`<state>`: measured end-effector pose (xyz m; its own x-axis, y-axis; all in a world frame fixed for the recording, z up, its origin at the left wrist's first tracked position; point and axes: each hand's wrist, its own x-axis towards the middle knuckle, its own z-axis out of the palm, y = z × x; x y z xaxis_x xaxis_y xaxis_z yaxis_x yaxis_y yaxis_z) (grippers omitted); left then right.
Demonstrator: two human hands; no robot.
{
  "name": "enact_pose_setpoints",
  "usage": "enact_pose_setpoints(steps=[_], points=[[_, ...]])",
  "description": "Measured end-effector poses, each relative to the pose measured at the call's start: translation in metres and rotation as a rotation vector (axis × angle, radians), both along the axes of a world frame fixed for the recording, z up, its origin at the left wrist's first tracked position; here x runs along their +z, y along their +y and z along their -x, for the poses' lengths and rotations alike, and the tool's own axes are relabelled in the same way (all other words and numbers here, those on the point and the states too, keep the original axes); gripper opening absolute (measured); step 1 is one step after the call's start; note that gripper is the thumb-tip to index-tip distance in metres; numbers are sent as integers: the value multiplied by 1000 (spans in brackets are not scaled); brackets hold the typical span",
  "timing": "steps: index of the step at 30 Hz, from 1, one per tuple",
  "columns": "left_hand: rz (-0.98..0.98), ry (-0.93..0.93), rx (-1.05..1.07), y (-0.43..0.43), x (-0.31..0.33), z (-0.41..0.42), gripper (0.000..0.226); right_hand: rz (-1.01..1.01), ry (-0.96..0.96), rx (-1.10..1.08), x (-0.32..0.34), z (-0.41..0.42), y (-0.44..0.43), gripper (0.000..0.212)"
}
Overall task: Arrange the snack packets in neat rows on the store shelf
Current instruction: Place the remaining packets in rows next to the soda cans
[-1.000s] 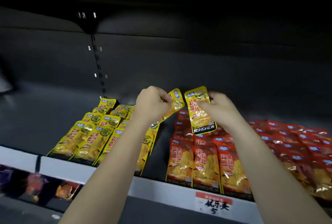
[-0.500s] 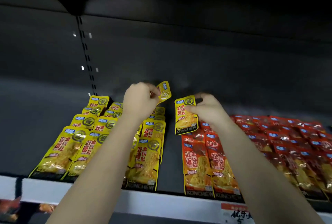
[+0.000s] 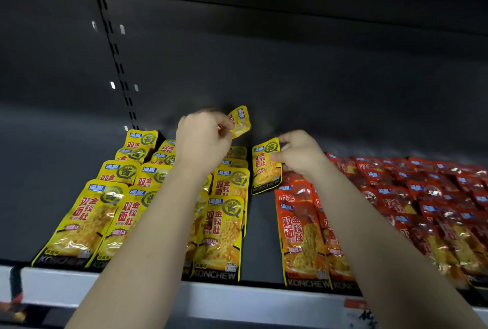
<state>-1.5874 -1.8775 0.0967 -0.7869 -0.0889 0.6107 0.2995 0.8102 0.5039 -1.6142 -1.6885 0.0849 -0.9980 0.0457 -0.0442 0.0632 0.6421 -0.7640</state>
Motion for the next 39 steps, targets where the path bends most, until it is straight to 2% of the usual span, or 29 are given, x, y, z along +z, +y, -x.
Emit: enact_pose_setpoints(steps=[3, 10, 15, 21, 25, 31, 39], points=[[14, 36, -9, 1, -1, 0, 16, 0, 55, -24, -4, -2, -5, 56], [8, 60, -18, 2, -2, 2, 16, -109, 100, -29, -6, -2, -7, 21], [1, 65, -27, 1, -2, 2, 15, -252, 123, -15, -6, -4, -7, 18], [-43, 63, -33, 1, -3, 1, 15, -316, 136, -8, -6, -5, -8, 19], [-56, 46, -34, 0, -4, 3, 16, -292, 117, -7, -7, -4, -6, 20], [-67, 40, -46, 0, -5, 3, 17, -149, 86, -28, -6, -5, -2, 28], [-56, 22, -50, 3, -6, 2, 16, -119, 78, -18, -5, -8, 0, 32]])
